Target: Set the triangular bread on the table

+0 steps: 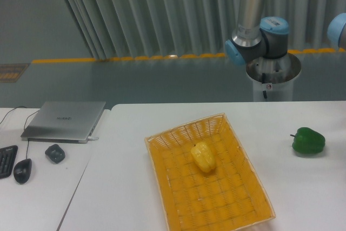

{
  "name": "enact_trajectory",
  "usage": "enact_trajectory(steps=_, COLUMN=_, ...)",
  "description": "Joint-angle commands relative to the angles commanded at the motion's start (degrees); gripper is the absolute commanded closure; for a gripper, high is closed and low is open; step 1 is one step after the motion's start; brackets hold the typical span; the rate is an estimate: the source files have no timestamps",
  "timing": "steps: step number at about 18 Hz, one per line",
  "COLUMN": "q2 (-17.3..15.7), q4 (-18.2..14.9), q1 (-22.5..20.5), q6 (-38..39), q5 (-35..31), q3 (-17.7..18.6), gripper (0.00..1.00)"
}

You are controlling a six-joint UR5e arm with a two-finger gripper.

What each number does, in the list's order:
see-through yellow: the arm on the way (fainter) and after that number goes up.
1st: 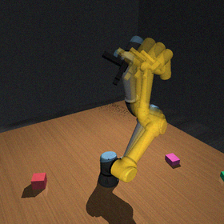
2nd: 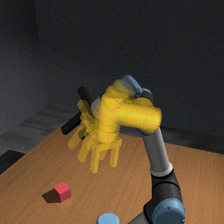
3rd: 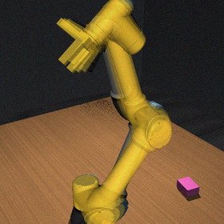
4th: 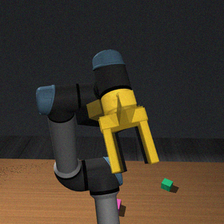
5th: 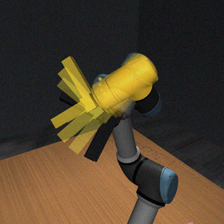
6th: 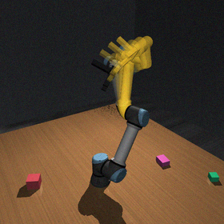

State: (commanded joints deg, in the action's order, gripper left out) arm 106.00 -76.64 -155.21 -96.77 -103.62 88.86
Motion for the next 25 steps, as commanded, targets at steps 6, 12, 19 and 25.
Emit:
enact_trajectory(steps=6, q2=0.26, q4=0.17, q1=0.0, q6=0.62, q5=0.09, q3=0.0, gripper=0.0)
enact_trajectory(steps=12, q2=1.05, q4=1.14, q1=2.63, q6=4.75, q5=-0.09, q3=-0.26, gripper=0.0)
enact_trajectory(steps=19, q2=0.7, q4=1.06, q1=10.36, q6=10.81, q5=0.44, q3=-1.49, gripper=0.0)
enact_trajectory(steps=25, q2=0.88, q4=1.14, q1=16.78, q6=20.82, q5=0.97, q3=-1.93, gripper=0.0)
